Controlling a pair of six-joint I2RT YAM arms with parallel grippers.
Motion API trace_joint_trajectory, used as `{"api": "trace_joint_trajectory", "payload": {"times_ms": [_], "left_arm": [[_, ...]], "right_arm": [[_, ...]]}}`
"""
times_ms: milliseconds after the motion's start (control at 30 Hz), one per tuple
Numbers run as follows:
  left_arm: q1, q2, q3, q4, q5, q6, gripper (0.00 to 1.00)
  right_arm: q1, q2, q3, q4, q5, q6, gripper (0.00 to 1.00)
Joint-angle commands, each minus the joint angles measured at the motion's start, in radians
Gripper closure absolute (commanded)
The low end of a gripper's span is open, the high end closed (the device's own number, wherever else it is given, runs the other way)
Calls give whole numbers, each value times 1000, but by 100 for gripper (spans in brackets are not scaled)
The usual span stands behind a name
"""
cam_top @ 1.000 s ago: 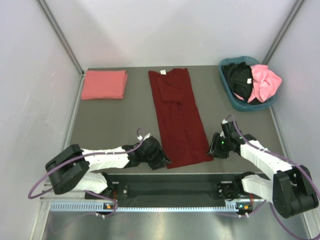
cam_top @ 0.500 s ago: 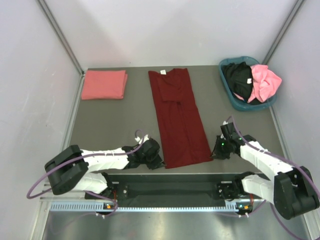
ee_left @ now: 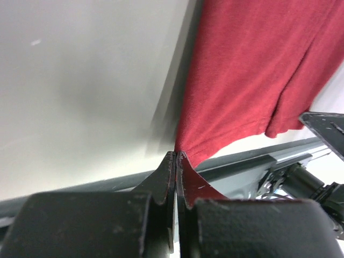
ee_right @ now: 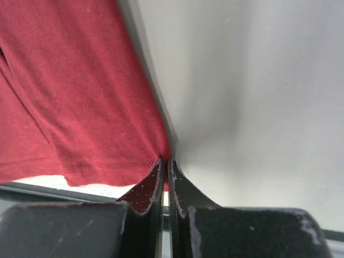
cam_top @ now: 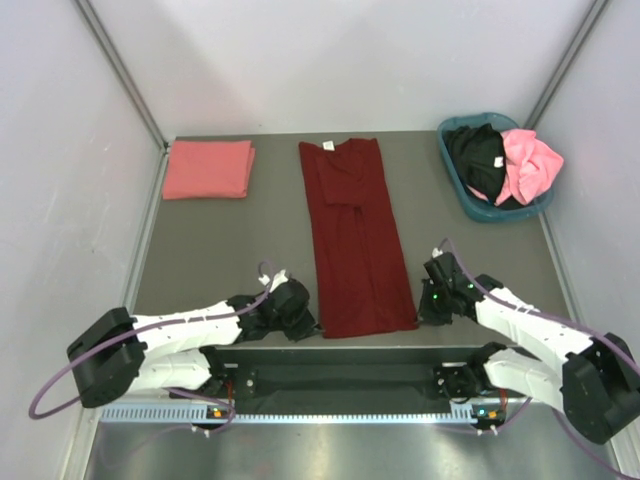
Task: Fold and stack the t-shirts
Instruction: Fold the tshirt
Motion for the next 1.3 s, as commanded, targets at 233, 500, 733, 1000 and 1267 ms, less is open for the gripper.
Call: {"api": "trace_joint_trajectory", "payload": {"times_ms": [233, 500, 733, 1000, 1267], "left_arm": [[-22, -116, -60, -100, -4, -37, 100], [-24, -87, -25, -43, 33, -27, 100], [-20, -47, 50, -86, -20, 19, 100], [114, 12, 153, -130, 7, 128, 100], [291, 71, 269, -173, 71, 285, 100]], "right_arm": [[95, -65, 52, -81, 83, 75, 100], [166, -63, 130, -99, 119, 95, 100], [166, -20, 198, -83, 132, 43, 100], [166, 91, 305, -49, 132, -37, 100], [138, 223, 437, -19, 141, -81, 100]]}}
